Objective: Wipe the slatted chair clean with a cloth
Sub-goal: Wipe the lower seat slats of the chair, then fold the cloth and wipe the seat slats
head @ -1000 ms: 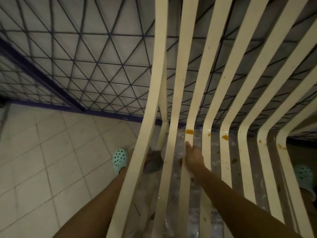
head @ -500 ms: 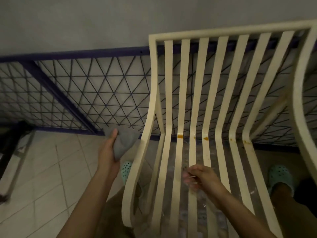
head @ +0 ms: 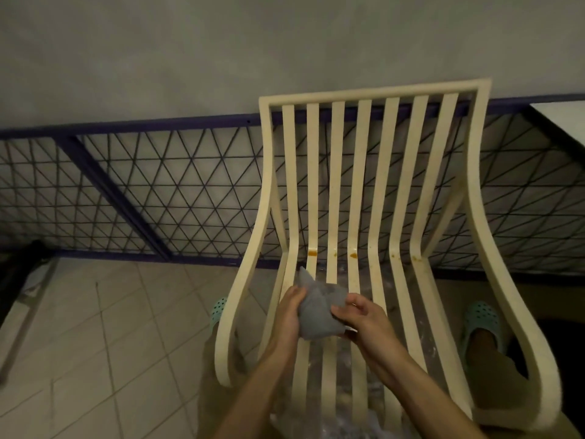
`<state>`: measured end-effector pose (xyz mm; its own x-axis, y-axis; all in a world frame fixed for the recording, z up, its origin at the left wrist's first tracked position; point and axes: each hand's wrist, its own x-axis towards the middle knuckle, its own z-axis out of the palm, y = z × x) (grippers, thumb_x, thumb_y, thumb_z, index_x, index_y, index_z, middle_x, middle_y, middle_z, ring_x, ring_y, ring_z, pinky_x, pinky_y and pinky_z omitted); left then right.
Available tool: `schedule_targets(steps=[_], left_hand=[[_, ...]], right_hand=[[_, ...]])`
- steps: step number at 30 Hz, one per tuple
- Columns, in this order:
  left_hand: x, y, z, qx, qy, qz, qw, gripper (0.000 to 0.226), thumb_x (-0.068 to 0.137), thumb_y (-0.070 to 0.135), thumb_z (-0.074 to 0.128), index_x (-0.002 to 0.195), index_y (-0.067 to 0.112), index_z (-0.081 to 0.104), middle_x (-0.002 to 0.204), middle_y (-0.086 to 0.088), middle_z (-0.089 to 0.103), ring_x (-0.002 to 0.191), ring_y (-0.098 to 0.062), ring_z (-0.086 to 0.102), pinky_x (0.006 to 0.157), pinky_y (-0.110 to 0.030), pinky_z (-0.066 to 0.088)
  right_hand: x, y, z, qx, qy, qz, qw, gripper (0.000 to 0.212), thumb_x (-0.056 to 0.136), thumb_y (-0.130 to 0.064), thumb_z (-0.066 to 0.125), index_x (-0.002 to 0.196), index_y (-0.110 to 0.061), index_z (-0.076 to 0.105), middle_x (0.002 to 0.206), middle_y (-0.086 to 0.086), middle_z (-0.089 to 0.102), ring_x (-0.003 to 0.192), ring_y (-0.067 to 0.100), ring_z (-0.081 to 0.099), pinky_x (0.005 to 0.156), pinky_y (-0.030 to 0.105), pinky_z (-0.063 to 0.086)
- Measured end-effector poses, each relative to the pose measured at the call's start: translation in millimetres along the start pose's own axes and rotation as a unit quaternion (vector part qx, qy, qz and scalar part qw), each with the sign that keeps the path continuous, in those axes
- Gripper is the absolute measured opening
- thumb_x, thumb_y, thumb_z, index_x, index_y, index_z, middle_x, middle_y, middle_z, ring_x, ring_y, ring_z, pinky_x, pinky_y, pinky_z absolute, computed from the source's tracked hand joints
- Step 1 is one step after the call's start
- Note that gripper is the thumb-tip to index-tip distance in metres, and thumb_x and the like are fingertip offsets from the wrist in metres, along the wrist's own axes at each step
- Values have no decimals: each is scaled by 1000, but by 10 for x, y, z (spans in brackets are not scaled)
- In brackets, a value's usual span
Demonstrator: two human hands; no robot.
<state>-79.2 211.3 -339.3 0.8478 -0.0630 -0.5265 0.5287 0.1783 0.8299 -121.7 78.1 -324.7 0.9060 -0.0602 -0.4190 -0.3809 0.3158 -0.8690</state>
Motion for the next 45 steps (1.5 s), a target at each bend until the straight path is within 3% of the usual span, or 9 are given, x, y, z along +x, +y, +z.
schedule_targets(steps=[7, 11, 14, 16, 19, 22, 30, 35, 45], left_hand=[[-122, -248, -151, 54, -50, 11, 997, 48, 86, 1, 57, 130, 19, 50, 124, -13, 59, 109, -30, 61, 83, -44, 55], [-141, -287, -174, 63, -90, -3, 994, 45, 84, -12, 54, 119, 17, 56, 116, -17, 61, 103, -31, 63, 88, -49, 53], [-179, -301, -118, 51, -120, -13, 991, 27, 83, 9, 69, 107, 21, 62, 103, -7, 66, 93, -17, 66, 85, -33, 54], [-177, -327, -99, 49, -117, -8, 992, 36, 64, 28, 86, 95, 19, 70, 94, -10, 71, 82, -12, 70, 78, -24, 56], [-238, -356, -121, 139, -92, 64, 984, 26, 80, 24, 72, 106, 20, 67, 110, -8, 70, 96, -15, 69, 87, -35, 56], [-269, -319, -145, 158, -55, 131, 977, 15, 88, 27, 64, 100, 22, 70, 103, 0, 72, 98, -12, 67, 81, -25, 55], [-261, -54, -186, 297, -16, 309, 903, 34, 86, 48, 53, 101, 26, 74, 139, 24, 43, 129, 5, 38, 93, -18, 45], [-355, 64, -150, 240, -25, 296, 924, 30, 88, 43, 54, 96, 19, 72, 93, 2, 72, 91, -14, 68, 78, -47, 58], [-257, -77, -126, 219, -30, 253, 942, 17, 94, 23, 57, 89, 7, 62, 83, -6, 68, 82, -19, 68, 68, -29, 57]], right_hand=[[-5, 1, -234, 48, 62, -6, 997, 15, 93, -11, 57, 102, -3, 66, 98, 14, 73, 96, 29, 70, 86, 47, 56], [-39, -37, -298, 59, 49, -15, 997, 14, 90, -10, 60, 101, -3, 66, 99, 14, 71, 93, 26, 68, 73, 35, 55], [-57, -44, -321, 74, 50, -18, 996, 17, 90, -9, 59, 104, -2, 65, 98, 13, 71, 93, 25, 69, 73, 34, 55], [-60, -43, -339, 86, 47, -17, 995, 19, 90, -8, 59, 106, 1, 64, 97, 13, 71, 92, 24, 69, 74, 34, 55], [-75, -61, -376, 86, 44, -20, 995, 21, 91, -7, 58, 108, 4, 61, 97, 14, 70, 92, 24, 68, 78, 37, 57], [-93, -79, -425, 45, 45, -37, 997, 20, 92, -11, 59, 108, 1, 62, 101, 12, 70, 93, 23, 68, 80, 36, 57], [-119, -112, -476, 14, 33, -63, 997, 18, 95, -18, 54, 102, -6, 66, 99, 2, 73, 95, 17, 70, 77, 29, 55], [-95, -130, -445, 26, 27, -71, 997, 20, 94, -18, 55, 103, -4, 66, 98, 6, 73, 94, 20, 70, 77, 28, 57], [-6, -71, -502, 74, -10, -43, 996, 30, 93, -18, 55, 116, 2, 57, 115, 16, 67, 104, 25, 67, 80, 31, 57]])
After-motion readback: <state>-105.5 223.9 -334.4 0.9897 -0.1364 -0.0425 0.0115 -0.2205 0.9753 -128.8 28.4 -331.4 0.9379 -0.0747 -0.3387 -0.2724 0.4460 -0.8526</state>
